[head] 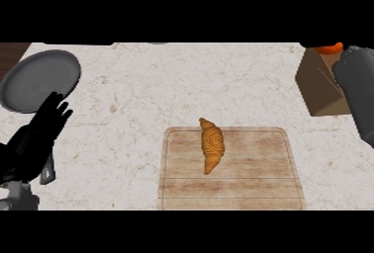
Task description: Pick the squash from the cutting board and place it in the cardboard box
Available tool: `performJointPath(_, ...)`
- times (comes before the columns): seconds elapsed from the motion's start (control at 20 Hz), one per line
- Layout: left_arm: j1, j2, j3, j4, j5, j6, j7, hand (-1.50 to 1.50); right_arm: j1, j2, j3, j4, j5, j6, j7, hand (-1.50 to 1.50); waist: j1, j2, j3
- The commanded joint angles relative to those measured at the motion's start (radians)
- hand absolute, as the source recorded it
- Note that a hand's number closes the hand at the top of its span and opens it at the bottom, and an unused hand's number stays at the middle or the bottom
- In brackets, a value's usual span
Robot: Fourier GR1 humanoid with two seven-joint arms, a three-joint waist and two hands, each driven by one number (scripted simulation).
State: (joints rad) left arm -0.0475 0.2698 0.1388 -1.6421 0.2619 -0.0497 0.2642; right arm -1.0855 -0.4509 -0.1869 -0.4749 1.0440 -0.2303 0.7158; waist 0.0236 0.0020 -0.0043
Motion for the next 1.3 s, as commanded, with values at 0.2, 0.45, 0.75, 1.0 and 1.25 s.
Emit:
performJointPath(0.2,-0.013,-0.014,0.005,0.024,-0.011,-0.007,-0.008,0.0,0.114,0.049,-0.04,-0.006,-0.077,-0.064,-0.144,-1.5,-0.012,0.002,0.005)
performJointPath(0.45,0.049,0.023,0.046,-0.021,0.04,-0.054,0.006,0.0,0.112,0.021,-0.133,-0.097,-0.149,-0.278,-0.212,-1.5,-0.001,0.001,0.006)
performJointPath(0.75,0.063,-0.013,0.019,-0.043,-0.001,-0.015,0.002,0.0,0.16,0.061,-0.222,-0.271,-0.264,-0.438,-0.252,-1.5,-0.025,-0.007,0.005)
performJointPath(1.0,0.062,-0.025,0.012,-0.023,-0.028,-0.006,-0.007,0.0,0.342,0.032,-0.267,-0.478,-0.375,-0.373,-0.262,-1.5,-0.039,-0.008,0.004)
performJointPath(1.25,0.039,-0.008,0.051,-0.01,0.007,-0.02,0.016,0.0,0.545,0.052,-0.281,-0.788,-0.474,-0.293,-0.233,-1.5,-0.045,-0.009,0.004)
